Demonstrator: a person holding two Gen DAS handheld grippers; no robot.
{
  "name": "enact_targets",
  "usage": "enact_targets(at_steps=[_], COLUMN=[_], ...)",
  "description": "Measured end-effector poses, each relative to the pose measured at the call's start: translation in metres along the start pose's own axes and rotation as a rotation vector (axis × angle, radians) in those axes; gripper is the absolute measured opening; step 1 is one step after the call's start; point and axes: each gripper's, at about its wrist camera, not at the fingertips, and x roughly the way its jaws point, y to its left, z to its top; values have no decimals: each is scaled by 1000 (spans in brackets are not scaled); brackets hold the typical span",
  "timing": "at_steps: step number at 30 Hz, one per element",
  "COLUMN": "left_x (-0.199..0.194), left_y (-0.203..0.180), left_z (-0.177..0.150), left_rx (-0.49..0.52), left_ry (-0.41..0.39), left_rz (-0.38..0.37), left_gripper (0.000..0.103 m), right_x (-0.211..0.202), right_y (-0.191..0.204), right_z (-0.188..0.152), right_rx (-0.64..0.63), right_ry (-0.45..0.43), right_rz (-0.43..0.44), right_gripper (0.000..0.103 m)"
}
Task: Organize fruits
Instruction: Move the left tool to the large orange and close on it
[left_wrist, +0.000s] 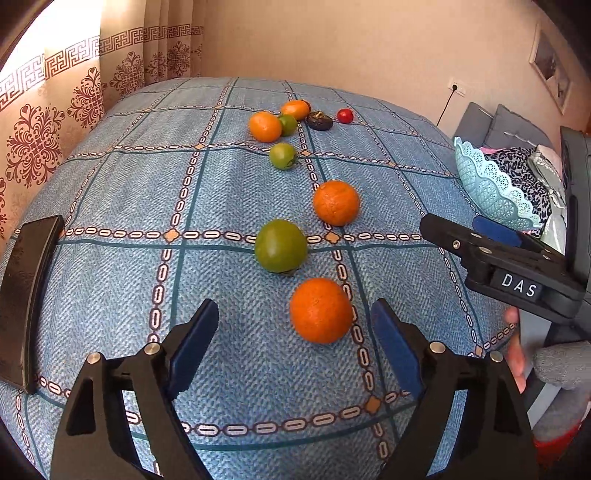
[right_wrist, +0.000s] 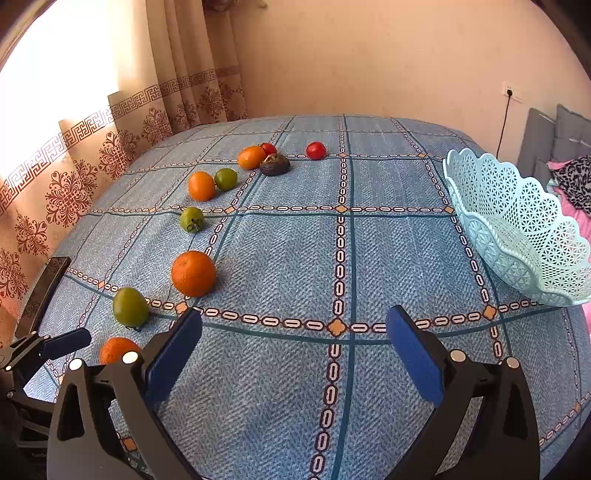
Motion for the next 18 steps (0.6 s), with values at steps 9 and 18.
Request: enact_targets(at_steps=[9,18], left_x=[15,-3], left_y=[-4,9], left_z=[3,7], left_rx=[-1,0], left_ry=[51,-8], left_rz=[-58,2], left_gripper=[37,37], right_x=[9,25], right_y=[9,36], right_z=[7,20], right_rx=[-6,-47], right_ry=[19,54], right_rz=[42,132], right_gripper=[98,97])
